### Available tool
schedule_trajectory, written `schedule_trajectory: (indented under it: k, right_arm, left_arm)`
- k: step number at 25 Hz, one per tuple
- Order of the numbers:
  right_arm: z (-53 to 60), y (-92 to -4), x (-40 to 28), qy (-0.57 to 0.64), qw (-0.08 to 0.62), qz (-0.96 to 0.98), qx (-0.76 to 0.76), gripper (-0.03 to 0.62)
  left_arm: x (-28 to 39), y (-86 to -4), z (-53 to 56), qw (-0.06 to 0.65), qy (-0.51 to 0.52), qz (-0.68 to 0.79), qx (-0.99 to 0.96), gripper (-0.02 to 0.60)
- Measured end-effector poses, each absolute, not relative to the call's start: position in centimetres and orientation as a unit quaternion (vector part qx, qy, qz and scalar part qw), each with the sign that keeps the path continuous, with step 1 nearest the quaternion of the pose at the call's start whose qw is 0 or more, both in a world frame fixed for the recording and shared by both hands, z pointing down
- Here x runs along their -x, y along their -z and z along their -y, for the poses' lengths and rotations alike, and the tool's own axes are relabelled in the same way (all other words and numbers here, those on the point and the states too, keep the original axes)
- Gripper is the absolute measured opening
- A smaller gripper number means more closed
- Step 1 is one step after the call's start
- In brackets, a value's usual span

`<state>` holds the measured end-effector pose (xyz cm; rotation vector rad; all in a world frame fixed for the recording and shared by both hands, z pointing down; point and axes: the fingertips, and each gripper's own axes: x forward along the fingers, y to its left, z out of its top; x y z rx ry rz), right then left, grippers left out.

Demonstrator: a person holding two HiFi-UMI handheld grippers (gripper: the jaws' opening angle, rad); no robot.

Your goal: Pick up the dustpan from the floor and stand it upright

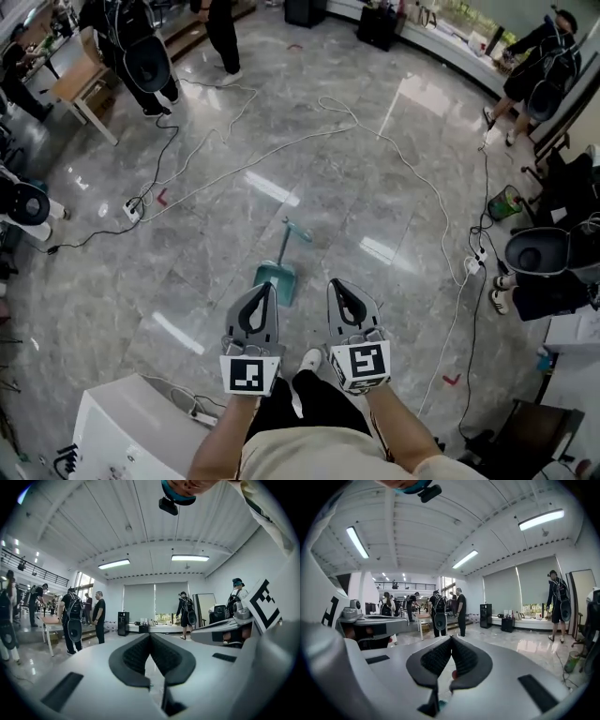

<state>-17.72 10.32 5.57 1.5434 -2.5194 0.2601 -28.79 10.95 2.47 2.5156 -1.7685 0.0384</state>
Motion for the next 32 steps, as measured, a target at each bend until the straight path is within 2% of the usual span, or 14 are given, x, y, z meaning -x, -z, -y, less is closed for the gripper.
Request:
schedule_trajectory:
  k: [8, 11, 18, 26, 32]
  right_arm:
    - [-19.3, -2.4, 20.6, -0.054, 0.066, 0.829, -0.553, 0.017]
    - [-22.1, -1.8, 21.5, -0.057, 0.056, 0.834, -0.546, 0.017]
    - [-24.6, 1.8, 18.3, -0.024, 0.039, 0.870, -0.491, 0.017]
    - [-29.4, 1.1, 9.0, -0.019, 0.056, 0.891, -0.449, 0.016]
    - [-32.4, -0.5, 6.9, -0.023, 0.084, 0.899, -0.429, 0.017]
  left_arm:
    - [32.7, -0.1, -20.6, 0.015, -0.004, 0.570, -0.821, 0.009]
    - [32.5, 1.0, -23.3, -0.014, -0.011, 0.565, -0.825, 0.010]
    - [26.9, 3.4, -26.6, -0.044, -0.006, 0.594, -0.803, 0.010]
    - [18.3, 1.0, -31.6, -0.006, 0.006, 0.654, -0.756, 0.010]
    - [15.7, 0.6, -35.4, -0.005, 0.008, 0.667, -0.745, 0.011]
